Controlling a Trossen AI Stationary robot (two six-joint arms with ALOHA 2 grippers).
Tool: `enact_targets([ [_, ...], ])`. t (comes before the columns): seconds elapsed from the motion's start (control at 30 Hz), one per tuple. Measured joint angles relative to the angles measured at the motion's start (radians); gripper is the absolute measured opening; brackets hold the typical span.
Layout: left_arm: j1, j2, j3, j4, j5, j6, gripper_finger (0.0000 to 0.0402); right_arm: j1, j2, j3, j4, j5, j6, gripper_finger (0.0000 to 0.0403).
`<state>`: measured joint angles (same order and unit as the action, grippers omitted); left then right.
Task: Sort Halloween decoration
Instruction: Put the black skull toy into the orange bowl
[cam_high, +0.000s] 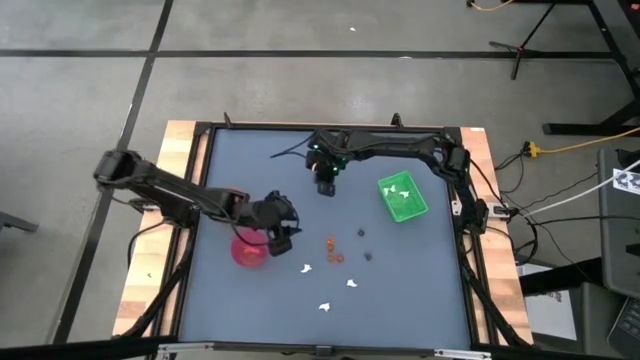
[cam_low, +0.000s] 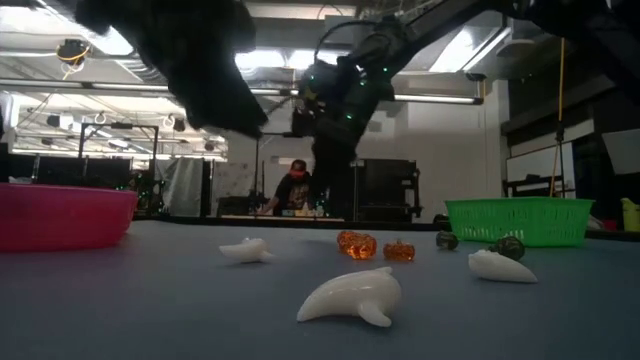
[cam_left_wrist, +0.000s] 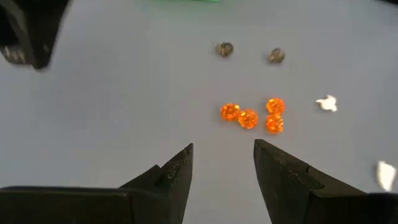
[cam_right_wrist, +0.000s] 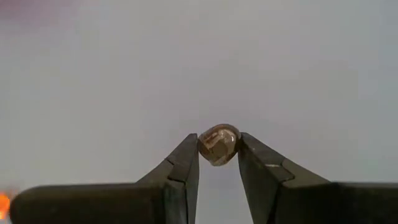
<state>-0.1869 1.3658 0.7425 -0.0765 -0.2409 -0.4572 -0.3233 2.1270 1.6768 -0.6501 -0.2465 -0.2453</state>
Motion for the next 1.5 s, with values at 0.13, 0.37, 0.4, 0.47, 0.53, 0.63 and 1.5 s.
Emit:
enact_targets([
  [0.13,-0.009,-0.123,0.0,-0.097,0.0,0.0,0.0155,0.037,0.0,0.0,0.108,0.0,0.0,0.0094],
  [0.37,-0.044,-0.331,0.0,-0.154,0.0,0.016,0.0155,0.107,0.0,0.0,0.34,0.0,0.002,0.0094],
  [0.4,-0.048,-0.36,0.0,-0.156,0.0,0.022,0.0155,0.117,0.0,0.0,0.377,0.0,0.002,0.0094],
  [0.47,-0.057,-0.414,0.0,-0.163,0.0,0.026,0.0155,0.134,0.0,0.0,0.455,0.0,0.003,0.0094],
  [0.53,-0.059,-0.462,0.0,-0.162,-0.001,0.027,0.0155,0.151,0.0,0.0,0.533,0.0,0.004,0.0094],
  [0.63,-0.059,-0.52,0.0,-0.163,-0.004,0.03,0.0155,0.176,0.003,0.0,0.652,0.001,0.035,0.0094],
  [1.5,-0.058,-0.622,0.0,-0.15,-0.039,0.128,0.0155,0.227,0.404,0.313,1.109,0.045,0.219,0.0094],
])
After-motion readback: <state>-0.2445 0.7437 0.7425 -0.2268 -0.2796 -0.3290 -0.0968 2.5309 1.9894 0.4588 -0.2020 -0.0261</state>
